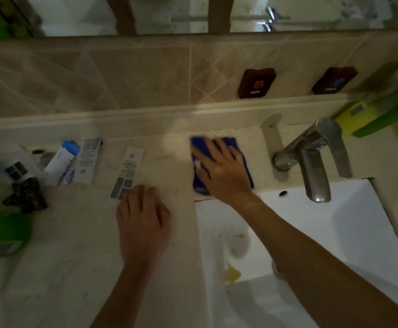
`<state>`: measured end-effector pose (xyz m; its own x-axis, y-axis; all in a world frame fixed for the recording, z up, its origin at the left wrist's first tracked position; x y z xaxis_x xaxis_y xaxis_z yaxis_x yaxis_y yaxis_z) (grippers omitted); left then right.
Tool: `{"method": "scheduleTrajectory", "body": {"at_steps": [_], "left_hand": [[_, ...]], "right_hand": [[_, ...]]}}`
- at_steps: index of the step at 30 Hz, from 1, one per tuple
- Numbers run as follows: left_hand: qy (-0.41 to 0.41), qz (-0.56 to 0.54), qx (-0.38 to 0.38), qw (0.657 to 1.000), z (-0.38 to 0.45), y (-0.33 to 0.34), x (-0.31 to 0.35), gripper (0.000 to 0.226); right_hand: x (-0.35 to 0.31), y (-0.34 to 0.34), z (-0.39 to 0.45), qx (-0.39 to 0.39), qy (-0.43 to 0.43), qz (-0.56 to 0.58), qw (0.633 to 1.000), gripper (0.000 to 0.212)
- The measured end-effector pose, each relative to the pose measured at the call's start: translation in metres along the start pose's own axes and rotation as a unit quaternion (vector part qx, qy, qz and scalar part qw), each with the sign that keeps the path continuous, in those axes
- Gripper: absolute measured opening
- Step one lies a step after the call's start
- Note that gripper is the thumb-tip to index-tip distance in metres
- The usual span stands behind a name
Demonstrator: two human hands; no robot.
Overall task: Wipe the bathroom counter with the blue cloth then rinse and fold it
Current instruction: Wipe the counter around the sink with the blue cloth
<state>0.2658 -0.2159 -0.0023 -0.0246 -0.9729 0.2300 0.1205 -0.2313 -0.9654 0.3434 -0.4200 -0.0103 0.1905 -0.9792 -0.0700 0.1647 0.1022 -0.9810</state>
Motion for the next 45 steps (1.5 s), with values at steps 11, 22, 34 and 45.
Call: {"method": "scheduleTrajectory", "body": {"at_steps": [11, 22, 34, 45], "left_hand": [[-0.012, 0.003, -0.010, 1.000, 0.001, 0.002, -0.001, 0.043], [-0.001, -0.019, -0.007, 1.000, 0.001, 0.002, -0.004, 0.039], [-0.021, -0.168, 0.038, 0.985, -0.006, -0.012, -0.016, 0.039], [-0.124, 0.004, -0.017, 0.992, -0.129, -0.053, -0.112, 0.054]], "right_hand": [[-0.040, 0.003, 0.019, 0.017, 0.023, 0.025, 0.999, 0.046], [0.071, -0.014, -0.023, 0.022, 0.251, -0.006, 0.968, 0.051], [-0.035, 0.000, -0.017, -0.028, -0.120, -0.005, 0.992, 0.043], [-0.128, 0.012, 0.026, -0.034, 0.010, 0.028, 0.999, 0.054]]}}
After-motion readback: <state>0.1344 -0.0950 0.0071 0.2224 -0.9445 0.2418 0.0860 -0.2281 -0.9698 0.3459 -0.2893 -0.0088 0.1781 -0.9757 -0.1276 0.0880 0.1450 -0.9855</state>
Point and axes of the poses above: each hand's wrist, its own z-axis towards the middle knuckle, its own y-axis out of the palm, x = y × z, the point moved 6 cm from there along z, towards the middle knuckle, and after that the axes turned 1 degree about -x, right-handed, at the moved point
